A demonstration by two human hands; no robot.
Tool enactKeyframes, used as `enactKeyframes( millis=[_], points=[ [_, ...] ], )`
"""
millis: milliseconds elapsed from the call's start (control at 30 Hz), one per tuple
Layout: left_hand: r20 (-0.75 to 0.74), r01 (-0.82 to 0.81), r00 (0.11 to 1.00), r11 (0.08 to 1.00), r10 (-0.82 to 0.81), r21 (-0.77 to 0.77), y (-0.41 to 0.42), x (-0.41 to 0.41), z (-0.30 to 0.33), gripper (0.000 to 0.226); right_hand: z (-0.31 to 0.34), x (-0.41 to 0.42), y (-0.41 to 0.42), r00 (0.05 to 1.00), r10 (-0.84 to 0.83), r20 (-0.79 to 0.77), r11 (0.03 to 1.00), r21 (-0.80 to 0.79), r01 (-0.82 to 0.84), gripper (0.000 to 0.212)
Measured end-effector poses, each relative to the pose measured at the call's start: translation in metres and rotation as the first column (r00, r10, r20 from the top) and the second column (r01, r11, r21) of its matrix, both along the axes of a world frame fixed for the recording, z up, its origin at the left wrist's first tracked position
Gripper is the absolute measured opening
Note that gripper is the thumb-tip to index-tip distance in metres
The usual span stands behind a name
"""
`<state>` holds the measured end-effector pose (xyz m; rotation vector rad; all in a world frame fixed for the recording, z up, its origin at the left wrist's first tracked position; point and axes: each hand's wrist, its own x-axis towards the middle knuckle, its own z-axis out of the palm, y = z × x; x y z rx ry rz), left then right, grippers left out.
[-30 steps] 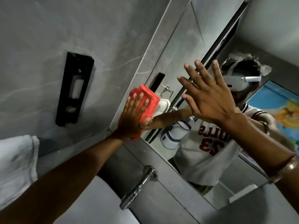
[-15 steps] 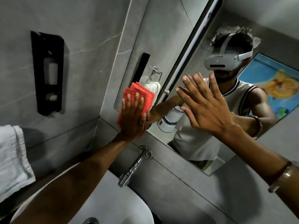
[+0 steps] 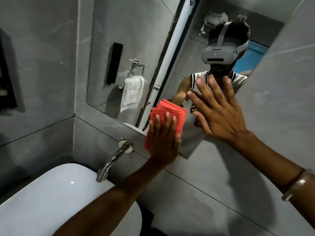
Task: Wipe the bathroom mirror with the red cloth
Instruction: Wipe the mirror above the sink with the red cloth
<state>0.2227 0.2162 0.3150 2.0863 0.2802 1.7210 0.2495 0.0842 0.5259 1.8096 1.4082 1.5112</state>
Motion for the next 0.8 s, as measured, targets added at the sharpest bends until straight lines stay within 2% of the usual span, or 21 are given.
enactKeyframes(
  millis=[167, 300, 367, 433, 500, 633, 800],
  points=[
    [-0.062, -0.001, 0.998, 0.997, 0.006, 0.08, -0.07, 0.004, 0.002, 0.063, 0.011, 0.016, -0.046, 0.999, 0.019, 0.04, 0.995, 0.093, -0.023, 0.064],
    [-0.103, -0.061, 0.992, 0.995, 0.069, 0.083, -0.08, 0.001, 0.012, 0.064, 0.027, 0.02, -0.064, 0.999, -0.027, -0.022, 0.963, 0.266, 0.032, 0.068],
    [-0.125, -0.063, 0.989, 0.989, 0.08, 0.132, -0.08, 0.001, 0.027, 0.064, 0.041, 0.021, -0.067, 0.997, -0.046, -0.054, 0.935, 0.349, 0.062, 0.072],
    [-0.139, -0.076, 0.985, 0.975, 0.106, 0.207, -0.081, 0.004, 0.056, 0.065, 0.063, 0.025, -0.07, 0.995, -0.061, -0.082, 0.886, 0.454, 0.092, 0.075],
    [-0.137, -0.09, 0.983, 0.975, 0.119, 0.204, -0.078, 0.009, 0.088, 0.065, 0.082, 0.027, -0.069, 0.99, -0.07, -0.119, 0.85, 0.513, 0.122, 0.077],
    [-0.131, -0.072, 0.987, 0.987, 0.091, 0.143, -0.076, 0.012, 0.155, 0.066, 0.118, 0.027, -0.067, 0.991, -0.06, -0.117, 0.841, 0.529, 0.114, 0.075],
    [-0.038, -0.087, 0.995, 0.974, 0.097, 0.211, -0.066, 0.012, 0.227, 0.065, 0.17, 0.024, -0.062, 0.991, -0.045, -0.126, 0.84, 0.532, 0.106, 0.07]
  ],
)
